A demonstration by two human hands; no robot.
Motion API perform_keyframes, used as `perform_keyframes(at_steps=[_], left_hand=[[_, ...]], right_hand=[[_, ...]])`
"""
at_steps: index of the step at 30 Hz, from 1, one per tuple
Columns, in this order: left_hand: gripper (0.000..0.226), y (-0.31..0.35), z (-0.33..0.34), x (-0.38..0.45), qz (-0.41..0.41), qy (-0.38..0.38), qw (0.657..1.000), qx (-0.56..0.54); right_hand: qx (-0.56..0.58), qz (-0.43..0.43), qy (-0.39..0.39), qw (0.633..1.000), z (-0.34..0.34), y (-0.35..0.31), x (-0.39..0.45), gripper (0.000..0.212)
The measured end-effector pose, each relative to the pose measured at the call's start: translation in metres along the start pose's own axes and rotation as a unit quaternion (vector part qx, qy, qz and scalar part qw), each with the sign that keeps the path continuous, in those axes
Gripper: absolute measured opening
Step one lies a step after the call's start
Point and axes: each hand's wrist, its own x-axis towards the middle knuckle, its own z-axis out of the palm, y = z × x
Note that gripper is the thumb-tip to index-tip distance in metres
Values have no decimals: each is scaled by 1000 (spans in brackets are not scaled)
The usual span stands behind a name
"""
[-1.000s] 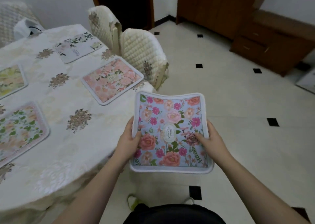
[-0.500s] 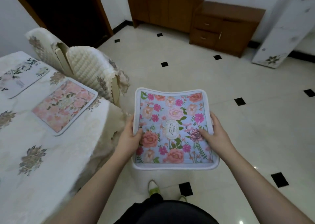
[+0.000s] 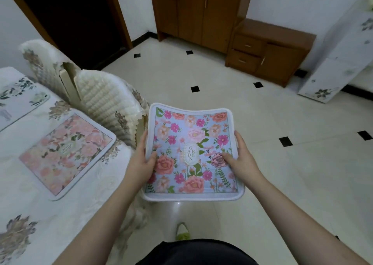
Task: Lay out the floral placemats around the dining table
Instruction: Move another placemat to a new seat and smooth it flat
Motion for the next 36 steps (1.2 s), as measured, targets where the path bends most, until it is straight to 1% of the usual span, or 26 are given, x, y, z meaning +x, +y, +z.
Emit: perform_keyframes(at_steps=[5, 10, 13, 17, 21, 23, 26, 30, 36], left_hand=[[71, 4, -24, 54, 13, 2, 1000, 10], [69, 25, -19, 104, 20, -15, 999, -24], [69, 41, 0, 133, 19, -37, 999, -30], [68, 63, 35, 173, 22, -45, 998, -29], [69, 102, 80, 212, 29, -50, 998, -14], [69, 123, 99, 231, 16, -62, 997, -34], [70, 146, 118, 259, -4, -78, 993, -93], [70, 163, 127, 286, -11, -57, 992, -115], [68, 153, 108, 321, -47, -3, 993, -109]], right_hand=[[3, -7, 2, 1000, 9, -22, 53, 77], [22, -9, 15, 1000, -13, -28, 95, 78], [29, 5, 20, 999, -35, -22, 123, 76], [28, 14, 23, 999, -68, -4, 163, 75], [29, 41, 19, 999, -112, 18, 209, 81], [23, 39, 20, 999, -137, 25, 230, 80], [14, 33, 15, 999, -163, 32, 264, 79], [3, 26, 23, 999, -169, 32, 307, 79], [24, 11, 0, 1000, -141, 14, 361, 78]])
